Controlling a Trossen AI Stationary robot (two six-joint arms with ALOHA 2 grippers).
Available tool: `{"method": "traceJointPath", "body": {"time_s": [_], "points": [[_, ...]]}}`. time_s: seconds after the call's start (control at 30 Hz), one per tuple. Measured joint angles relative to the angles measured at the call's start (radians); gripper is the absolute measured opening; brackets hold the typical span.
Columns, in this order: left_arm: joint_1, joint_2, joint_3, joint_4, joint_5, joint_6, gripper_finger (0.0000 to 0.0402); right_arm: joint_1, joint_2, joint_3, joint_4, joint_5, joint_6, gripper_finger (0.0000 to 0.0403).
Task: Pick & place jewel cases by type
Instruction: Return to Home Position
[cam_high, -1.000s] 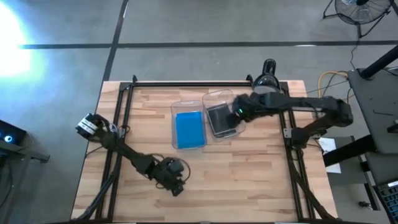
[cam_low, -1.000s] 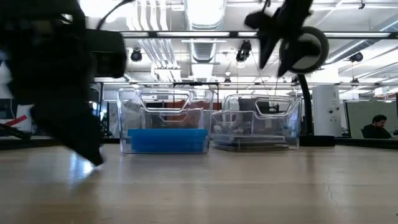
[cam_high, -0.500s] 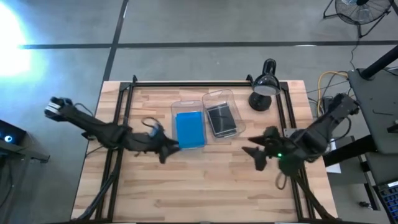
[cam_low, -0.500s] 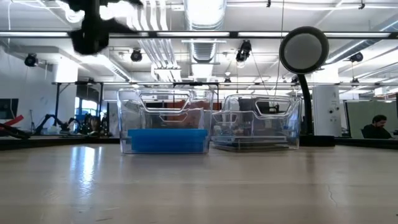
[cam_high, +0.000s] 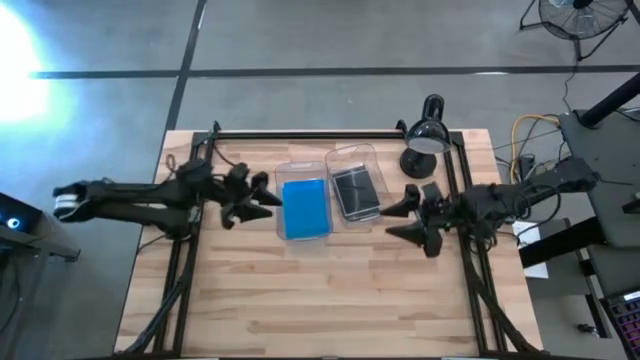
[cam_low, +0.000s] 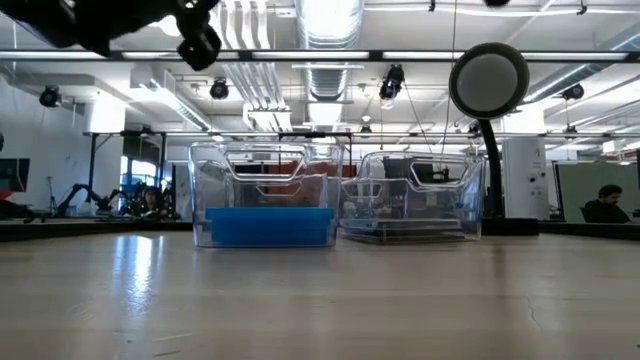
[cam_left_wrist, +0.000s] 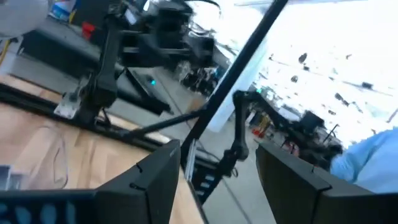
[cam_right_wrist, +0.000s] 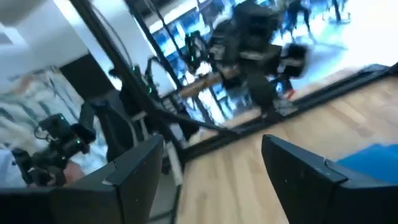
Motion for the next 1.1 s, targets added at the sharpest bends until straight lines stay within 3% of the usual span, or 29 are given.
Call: {"method": "traceJointPath", "body": {"time_s": [0.1,0.23,0.47,0.67,0.97,1.1], "points": [[0.033,-0.128,-0.016,-0.212,0.007,0.045,0.0193,-0.023,-0.108,-0.144,0.023,-0.014,0.005,0.0269],[0.023,-0.289,-0.024,-0.497,-0.155,0.102,0.0193,-0.023,-0.271,-0.289,0.055,0.052,0.022,0.0269],[-0.006,-0.455,-0.137,-0.511,-0.282,0.142,0.0193,-0.023,-0.481,-0.473,0.082,0.176,-0.024,0.0260],[-0.012,-0.551,-0.277,-0.450,-0.300,0.135,0.0193,-0.022,-0.609,-0.570,0.140,0.123,-0.095,0.0260],[-0.012,-0.675,-0.465,-0.436,-0.339,0.197,0.0193,-0.023,-0.718,-0.710,0.106,0.128,-0.143,0.0267],[-0.012,-0.704,-0.468,-0.494,-0.383,0.248,0.0193,-0.023,-0.740,-0.710,0.067,0.151,-0.181,0.0262]]}}
